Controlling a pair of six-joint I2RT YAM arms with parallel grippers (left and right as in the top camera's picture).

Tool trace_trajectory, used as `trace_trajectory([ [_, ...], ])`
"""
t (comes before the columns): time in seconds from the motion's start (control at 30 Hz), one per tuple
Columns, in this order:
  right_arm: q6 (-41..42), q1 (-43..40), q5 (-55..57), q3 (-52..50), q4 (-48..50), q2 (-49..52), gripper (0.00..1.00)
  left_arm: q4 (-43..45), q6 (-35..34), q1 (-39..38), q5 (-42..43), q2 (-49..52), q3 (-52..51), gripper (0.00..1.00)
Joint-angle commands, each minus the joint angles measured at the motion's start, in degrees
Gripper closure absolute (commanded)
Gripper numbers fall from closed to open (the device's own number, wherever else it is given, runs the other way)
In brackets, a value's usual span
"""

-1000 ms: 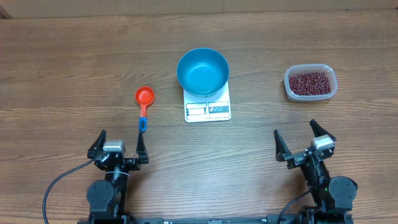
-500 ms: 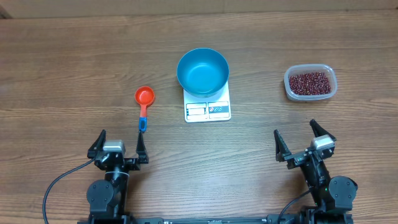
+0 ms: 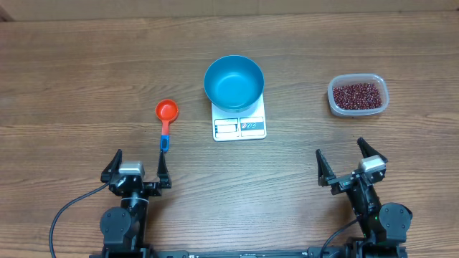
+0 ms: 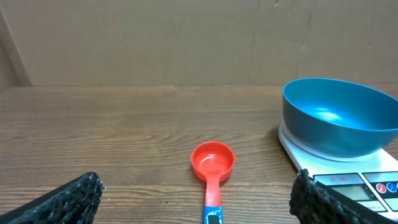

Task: Scoop item into bowl and weigh 150g on scale

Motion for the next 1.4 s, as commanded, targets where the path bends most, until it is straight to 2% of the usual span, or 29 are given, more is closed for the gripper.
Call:
trace_trajectory([
  [0.0,0.15,0.33,0.55,-0.61,0.31,-0.61,0.00,-0.02,1.27,0.31,-0.66,-0.59,-0.22,0.00],
  [0.43,0.15,0.33,0.55,-0.61,0.31,-0.61,0.00,-0.92,0.85,0.31,0.70,-0.59,0.61,0.00],
  [0.7,0.15,0.33,0.55,-0.61,0.31,-0.61,0.00,-10.99,1.62,0.31,0.28,-0.55,7.32,0.01],
  [0.9,0.15,0.33,0.55,-0.61,0.31,-0.61,0.00,-13.88,2.14,0.31,0.04,0.57,11.91,0.00],
  [1.1,0.13,0.33,0.55,-0.61,0.31,-0.61,0.00,-14.86,2.14,0.31,0.07,7.02,15.63,0.00],
  [1.37,0.15,0.33,0.55,-0.61,0.31,-0.61,0.00,-19.63,2.16,0.31,0.52,23.52,27.45,0.00],
])
